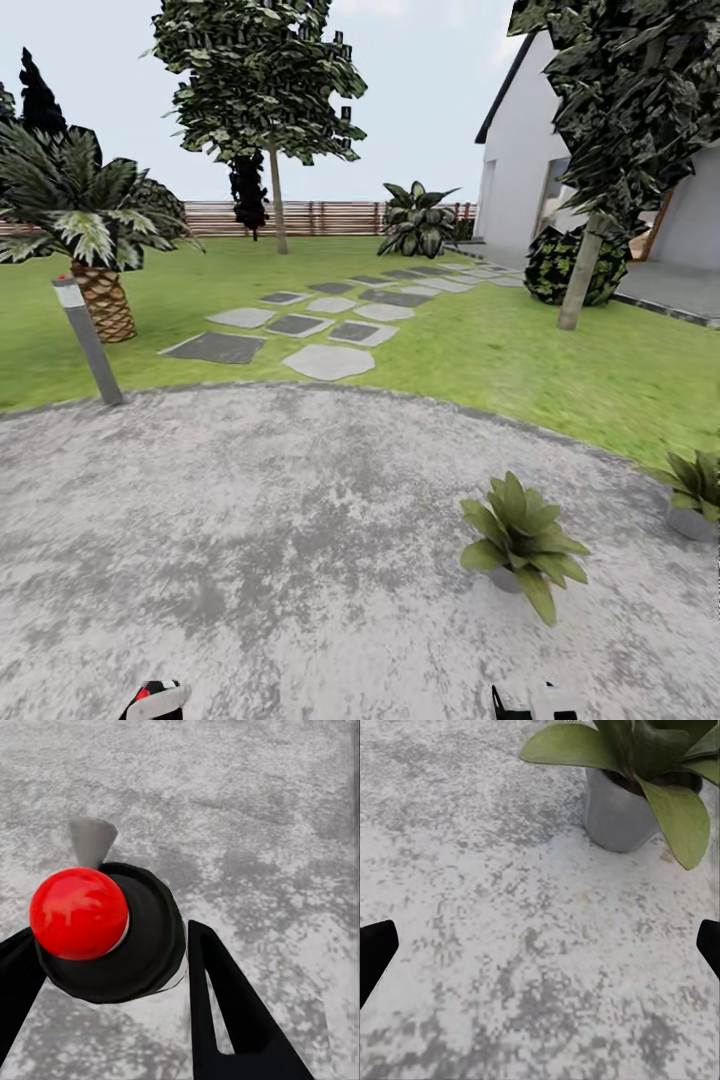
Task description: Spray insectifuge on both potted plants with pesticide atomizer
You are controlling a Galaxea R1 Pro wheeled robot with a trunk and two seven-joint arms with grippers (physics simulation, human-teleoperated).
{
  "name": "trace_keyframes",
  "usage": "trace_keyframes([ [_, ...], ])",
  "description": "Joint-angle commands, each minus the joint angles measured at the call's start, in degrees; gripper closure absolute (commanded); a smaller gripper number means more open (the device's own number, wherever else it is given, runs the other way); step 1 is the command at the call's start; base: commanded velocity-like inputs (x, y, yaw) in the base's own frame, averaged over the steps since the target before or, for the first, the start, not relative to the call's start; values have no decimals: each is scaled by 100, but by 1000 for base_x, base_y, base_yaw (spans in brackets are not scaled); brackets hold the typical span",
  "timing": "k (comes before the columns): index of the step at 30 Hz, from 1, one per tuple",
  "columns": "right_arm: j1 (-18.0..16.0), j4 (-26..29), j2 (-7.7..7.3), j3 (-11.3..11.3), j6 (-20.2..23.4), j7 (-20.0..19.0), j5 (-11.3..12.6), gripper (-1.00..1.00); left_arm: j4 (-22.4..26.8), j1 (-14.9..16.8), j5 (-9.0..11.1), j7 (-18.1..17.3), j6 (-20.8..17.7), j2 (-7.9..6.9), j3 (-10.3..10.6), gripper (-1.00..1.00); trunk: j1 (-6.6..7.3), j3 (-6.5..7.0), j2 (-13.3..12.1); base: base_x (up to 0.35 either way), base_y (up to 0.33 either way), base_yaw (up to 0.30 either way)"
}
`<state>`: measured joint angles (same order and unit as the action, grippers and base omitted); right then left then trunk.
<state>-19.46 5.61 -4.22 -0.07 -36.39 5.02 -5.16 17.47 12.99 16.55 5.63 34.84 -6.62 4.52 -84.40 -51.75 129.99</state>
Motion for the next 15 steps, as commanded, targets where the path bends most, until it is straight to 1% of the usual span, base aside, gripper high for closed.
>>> trace_keyframes([
  [1,-5,-6,0,-2,-9,52,-56,-100,1,2,15,48,14,-5,49,100,-2,-1,2,283,232,-225],
  [8,-5,-8,0,-2,-10,53,-56,-100,-2,2,15,45,14,-5,49,100,-2,31,2,241,261,-225],
  [15,-5,-8,0,-2,-11,54,-56,-100,-2,2,15,49,14,-6,49,100,-2,63,2,168,290,-225],
])
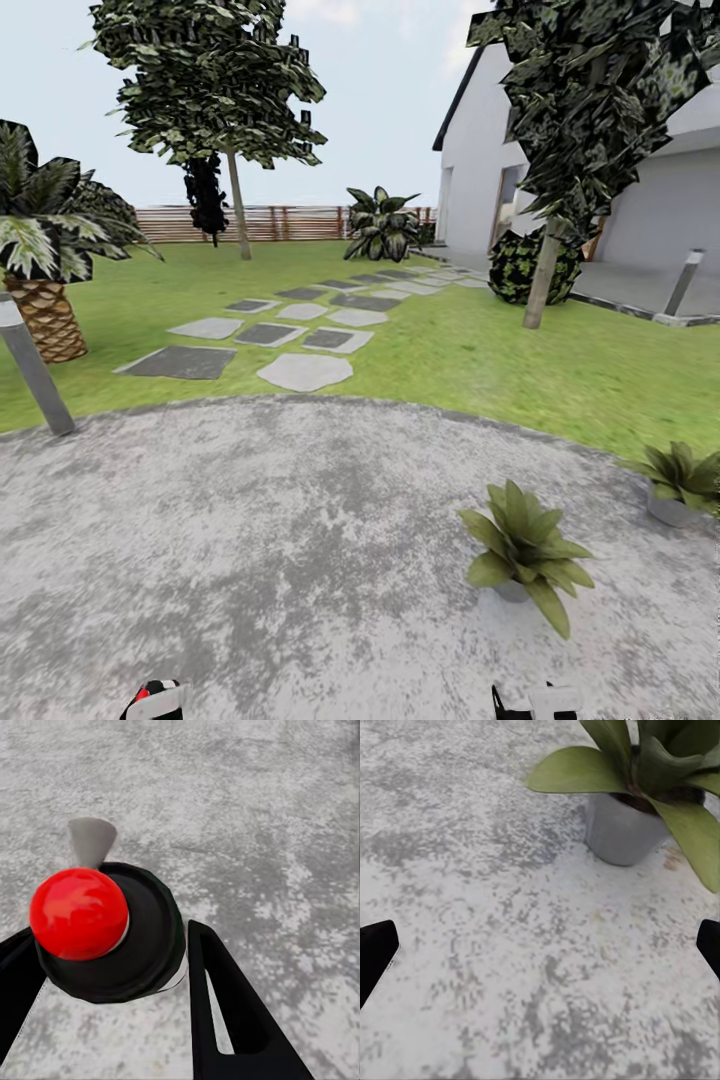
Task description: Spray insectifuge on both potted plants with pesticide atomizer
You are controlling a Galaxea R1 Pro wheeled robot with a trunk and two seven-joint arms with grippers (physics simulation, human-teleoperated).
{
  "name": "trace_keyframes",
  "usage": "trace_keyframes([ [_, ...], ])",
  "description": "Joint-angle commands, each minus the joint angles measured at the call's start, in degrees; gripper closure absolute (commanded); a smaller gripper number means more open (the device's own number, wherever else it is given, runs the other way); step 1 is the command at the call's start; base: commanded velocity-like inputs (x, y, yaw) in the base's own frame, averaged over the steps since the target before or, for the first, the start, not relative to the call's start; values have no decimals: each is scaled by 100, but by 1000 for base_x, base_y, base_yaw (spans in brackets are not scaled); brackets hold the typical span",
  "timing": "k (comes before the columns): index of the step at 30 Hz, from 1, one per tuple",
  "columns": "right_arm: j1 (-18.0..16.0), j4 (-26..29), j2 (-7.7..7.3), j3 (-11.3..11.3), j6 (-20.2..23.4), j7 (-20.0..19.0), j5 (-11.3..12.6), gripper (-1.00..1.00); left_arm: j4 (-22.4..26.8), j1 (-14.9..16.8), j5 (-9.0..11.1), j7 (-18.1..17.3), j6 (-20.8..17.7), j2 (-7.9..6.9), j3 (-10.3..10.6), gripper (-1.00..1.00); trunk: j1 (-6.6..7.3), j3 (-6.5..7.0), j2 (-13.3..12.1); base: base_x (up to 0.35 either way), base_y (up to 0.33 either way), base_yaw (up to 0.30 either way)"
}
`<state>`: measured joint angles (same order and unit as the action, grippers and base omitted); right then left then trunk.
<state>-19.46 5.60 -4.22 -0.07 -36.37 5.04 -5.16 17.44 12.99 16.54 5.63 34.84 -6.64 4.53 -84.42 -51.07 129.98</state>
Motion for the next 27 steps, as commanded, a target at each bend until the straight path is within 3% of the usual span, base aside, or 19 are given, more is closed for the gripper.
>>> trace_keyframes([
  [1,-5,-7,0,-2,-12,53,-56,-100,2,2,16,50,14,-4,48,100,0,-1,2,111,292,-225],
  [7,-5,-7,0,-2,-13,51,-56,-100,1,2,16,47,14,-4,48,100,0,26,2,36,216,-225],
  [27,-5,-7,0,-2,-13,52,-56,-100,-3,2,16,49,14,-4,48,100,0,116,2,0,6,-225],
])
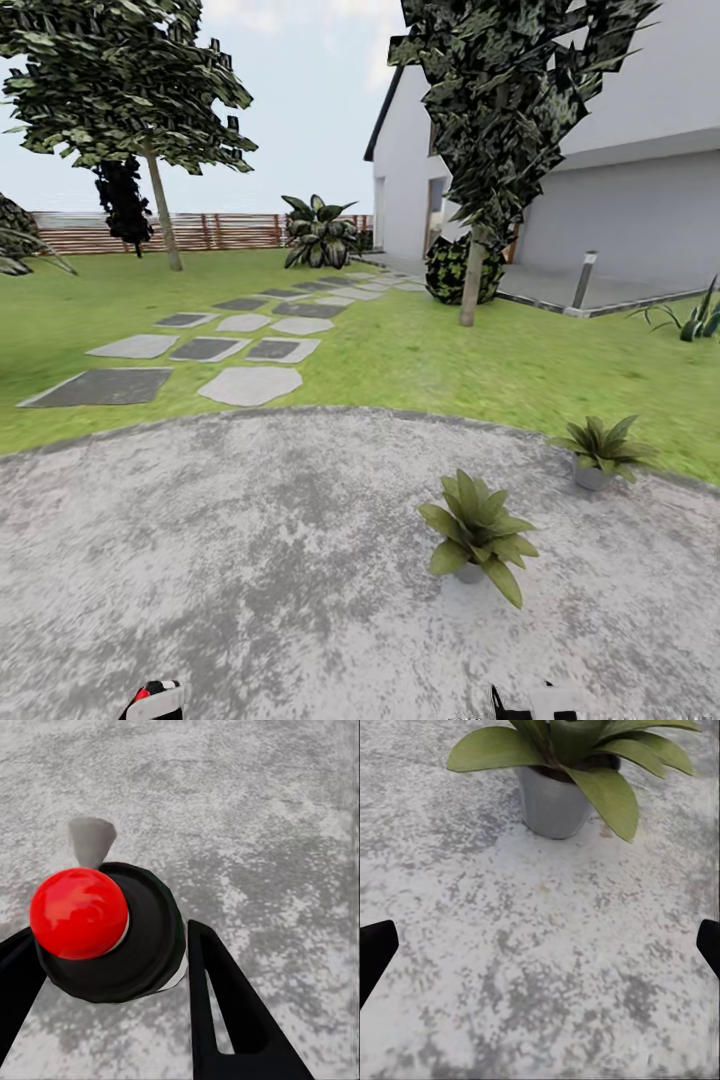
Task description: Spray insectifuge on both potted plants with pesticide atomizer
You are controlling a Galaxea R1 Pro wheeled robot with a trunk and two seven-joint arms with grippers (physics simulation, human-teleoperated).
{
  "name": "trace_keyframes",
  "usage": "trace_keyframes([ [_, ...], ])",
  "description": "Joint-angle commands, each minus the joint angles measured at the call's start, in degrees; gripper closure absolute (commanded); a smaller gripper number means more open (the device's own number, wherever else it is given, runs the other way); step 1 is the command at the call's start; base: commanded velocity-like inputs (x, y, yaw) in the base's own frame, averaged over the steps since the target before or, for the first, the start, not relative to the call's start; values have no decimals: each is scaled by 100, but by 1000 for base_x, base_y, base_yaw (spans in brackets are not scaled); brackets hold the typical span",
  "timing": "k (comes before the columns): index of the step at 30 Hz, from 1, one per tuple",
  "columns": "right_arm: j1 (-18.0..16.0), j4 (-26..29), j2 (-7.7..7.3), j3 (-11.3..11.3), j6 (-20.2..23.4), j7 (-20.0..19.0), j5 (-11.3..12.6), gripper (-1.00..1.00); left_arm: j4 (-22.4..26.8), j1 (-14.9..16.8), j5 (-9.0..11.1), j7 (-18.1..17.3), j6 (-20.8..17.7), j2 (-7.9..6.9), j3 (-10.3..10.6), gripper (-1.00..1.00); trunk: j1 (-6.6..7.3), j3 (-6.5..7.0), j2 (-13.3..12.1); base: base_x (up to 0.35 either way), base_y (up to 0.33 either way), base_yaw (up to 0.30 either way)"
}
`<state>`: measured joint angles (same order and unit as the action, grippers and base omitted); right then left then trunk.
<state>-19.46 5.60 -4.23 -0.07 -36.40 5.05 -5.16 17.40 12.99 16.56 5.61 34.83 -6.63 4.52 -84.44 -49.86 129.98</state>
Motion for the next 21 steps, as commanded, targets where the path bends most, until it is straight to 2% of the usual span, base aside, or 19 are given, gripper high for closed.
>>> trace_keyframes([
  [1,-5,-6,1,-1,-9,50,-55,-100,1,2,14,49,15,-5,49,100,1,-2,2,0,0,-225],
  [21,-5,-6,31,-1,-7,39,-55,-100,3,2,14,53,15,-5,49,100,1,-20,2,0,0,-259],
])
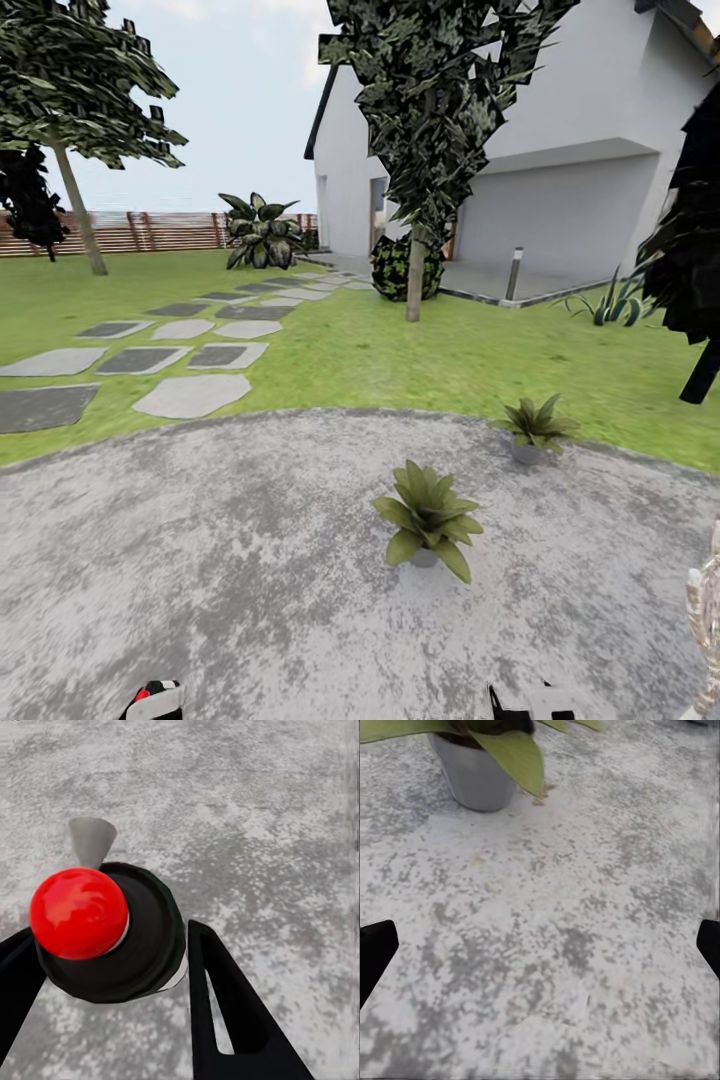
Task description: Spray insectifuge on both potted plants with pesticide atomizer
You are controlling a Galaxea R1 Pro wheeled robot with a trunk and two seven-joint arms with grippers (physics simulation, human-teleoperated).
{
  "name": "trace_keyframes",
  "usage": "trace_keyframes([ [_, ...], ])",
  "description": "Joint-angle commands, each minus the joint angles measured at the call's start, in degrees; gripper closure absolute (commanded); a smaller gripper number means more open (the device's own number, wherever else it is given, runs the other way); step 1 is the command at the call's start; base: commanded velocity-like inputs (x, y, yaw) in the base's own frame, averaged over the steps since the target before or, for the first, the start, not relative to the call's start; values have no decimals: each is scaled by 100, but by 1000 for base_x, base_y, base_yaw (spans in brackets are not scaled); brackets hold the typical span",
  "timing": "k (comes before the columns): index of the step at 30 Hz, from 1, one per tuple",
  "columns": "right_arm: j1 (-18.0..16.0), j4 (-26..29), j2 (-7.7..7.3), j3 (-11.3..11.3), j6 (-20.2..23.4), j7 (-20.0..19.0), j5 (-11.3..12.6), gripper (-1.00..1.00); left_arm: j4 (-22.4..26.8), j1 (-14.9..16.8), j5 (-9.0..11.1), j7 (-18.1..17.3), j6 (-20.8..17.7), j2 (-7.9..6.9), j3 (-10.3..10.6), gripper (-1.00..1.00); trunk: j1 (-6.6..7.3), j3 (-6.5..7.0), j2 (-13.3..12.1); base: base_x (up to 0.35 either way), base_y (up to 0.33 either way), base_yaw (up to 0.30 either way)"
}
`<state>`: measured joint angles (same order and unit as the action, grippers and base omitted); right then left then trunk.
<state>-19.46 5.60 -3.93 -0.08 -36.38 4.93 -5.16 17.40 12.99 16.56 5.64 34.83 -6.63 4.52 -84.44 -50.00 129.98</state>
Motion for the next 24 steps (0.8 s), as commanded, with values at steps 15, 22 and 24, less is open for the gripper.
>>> trace_keyframes([
  [15,-5,-6,12,-1,-11,52,-55,-100,0,1,14,49,15,-5,49,100,1,-80,2,45,142,-237],
  [22,-5,-5,12,-1,-10,52,-55,-100,0,1,14,44,15,-5,49,100,1,-108,2,26,156,-252],
  [24,-5,-5,13,-1,-10,52,-55,-100,0,1,14,45,15,-5,49,100,1,-114,2,3,22,-261],
])
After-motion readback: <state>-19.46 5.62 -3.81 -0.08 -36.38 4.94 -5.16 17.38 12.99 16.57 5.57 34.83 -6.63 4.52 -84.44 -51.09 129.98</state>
